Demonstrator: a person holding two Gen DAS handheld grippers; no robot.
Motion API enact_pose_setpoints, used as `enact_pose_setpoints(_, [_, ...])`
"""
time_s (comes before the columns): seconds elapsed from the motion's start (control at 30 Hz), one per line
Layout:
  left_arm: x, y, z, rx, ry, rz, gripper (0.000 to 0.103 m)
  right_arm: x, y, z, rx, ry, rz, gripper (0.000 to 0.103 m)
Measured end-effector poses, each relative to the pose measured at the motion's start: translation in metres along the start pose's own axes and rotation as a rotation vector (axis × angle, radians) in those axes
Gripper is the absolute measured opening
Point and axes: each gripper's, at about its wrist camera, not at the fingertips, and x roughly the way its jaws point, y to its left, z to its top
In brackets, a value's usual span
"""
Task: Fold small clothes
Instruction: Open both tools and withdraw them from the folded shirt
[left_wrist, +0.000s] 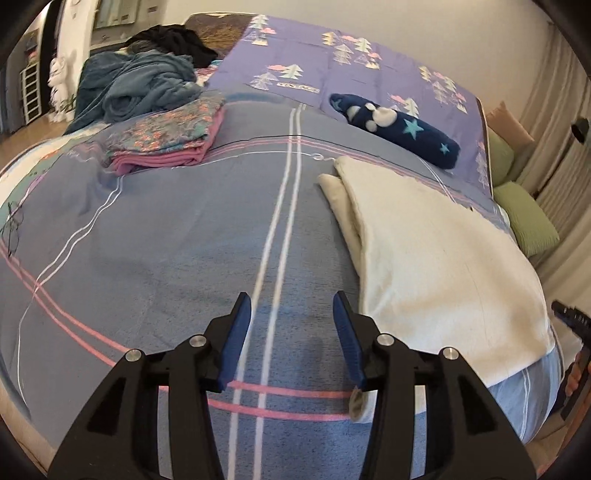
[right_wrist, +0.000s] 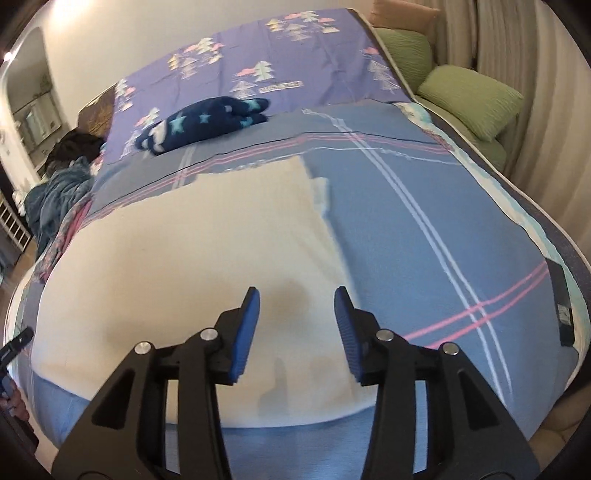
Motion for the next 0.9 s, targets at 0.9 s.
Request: enact_pose_setpoints(0.9, [-0.026,0.062,-0.014,-0.137,-0.074,-0.02,0.056,-0.043,0.299,-0.118,-1.077,-0.155,0.323,0.079])
